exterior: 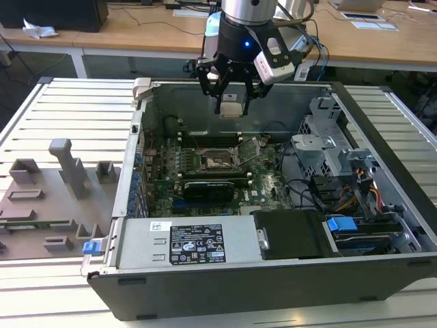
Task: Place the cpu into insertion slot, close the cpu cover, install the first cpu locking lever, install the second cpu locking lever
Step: 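Place the cpu into insertion slot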
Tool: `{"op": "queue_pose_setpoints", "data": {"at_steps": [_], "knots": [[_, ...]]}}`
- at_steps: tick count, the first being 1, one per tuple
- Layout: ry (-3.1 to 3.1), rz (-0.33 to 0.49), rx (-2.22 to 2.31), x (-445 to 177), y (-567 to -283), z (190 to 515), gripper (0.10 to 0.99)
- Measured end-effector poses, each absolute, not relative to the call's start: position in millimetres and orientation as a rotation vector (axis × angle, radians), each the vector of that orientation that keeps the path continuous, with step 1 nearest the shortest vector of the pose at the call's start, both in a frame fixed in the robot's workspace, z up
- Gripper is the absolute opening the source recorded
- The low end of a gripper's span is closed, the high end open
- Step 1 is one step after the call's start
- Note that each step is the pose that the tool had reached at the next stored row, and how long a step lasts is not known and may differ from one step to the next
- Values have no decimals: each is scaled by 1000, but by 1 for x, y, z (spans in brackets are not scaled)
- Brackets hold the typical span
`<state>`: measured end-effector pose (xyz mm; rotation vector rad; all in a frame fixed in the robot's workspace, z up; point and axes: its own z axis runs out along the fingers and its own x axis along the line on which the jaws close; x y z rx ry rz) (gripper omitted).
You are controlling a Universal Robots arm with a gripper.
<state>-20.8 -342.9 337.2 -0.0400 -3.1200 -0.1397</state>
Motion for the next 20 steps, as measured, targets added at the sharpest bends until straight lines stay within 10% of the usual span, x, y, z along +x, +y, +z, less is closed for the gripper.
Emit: {"op": "queue_pose_setpoints", "data": {"at_steps": [20], "knots": [[-3120,-140,-40,-21,-343,327,541]]}}
